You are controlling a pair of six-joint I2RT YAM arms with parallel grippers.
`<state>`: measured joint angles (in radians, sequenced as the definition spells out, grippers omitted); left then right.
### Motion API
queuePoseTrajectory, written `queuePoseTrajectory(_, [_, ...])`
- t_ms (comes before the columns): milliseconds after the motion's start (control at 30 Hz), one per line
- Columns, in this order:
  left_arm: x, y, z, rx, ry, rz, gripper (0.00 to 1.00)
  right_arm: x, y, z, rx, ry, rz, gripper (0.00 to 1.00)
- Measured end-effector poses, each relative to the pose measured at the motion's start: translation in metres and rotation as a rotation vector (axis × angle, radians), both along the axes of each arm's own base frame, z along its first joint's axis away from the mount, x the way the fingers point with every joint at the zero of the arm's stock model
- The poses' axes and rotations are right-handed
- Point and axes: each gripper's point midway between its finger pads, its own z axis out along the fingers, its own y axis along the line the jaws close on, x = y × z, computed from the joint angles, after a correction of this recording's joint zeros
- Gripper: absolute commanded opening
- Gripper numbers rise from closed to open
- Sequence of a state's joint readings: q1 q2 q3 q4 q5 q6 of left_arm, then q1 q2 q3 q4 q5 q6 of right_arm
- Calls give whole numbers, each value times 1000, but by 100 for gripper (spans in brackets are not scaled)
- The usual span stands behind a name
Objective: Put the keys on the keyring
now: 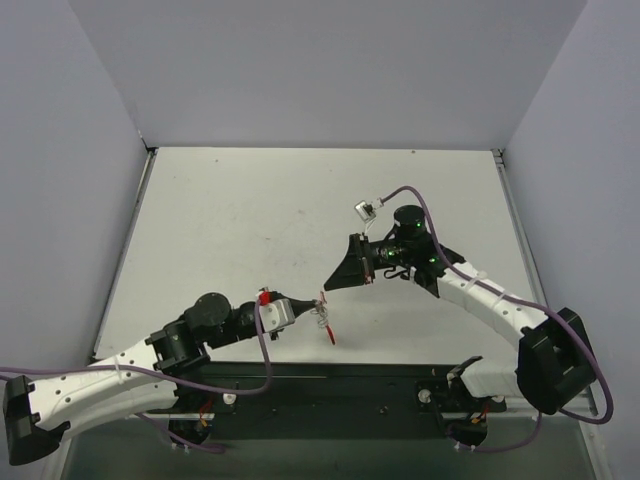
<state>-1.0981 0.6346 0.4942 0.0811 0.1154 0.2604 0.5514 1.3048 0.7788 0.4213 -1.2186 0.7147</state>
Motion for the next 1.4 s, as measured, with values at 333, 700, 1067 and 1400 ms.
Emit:
queuePoseTrajectory(333, [-5,-4,6,-108,32,-15,0,-4,-8,-7,-26,-20,11,0])
queuePoseTrajectory(700, [-3,-5,7,-188,47,-3,0,-14,-13,2,-8,-52,38,0])
queuePoseTrajectory(1067, [1,-2,15,-368,17,19,0,-26,-17,28,57,-120,70,0])
queuePoseTrajectory(1400, [-1,1,44,-552,-22,-5,0,-35,-13,53,137,-180,108,0])
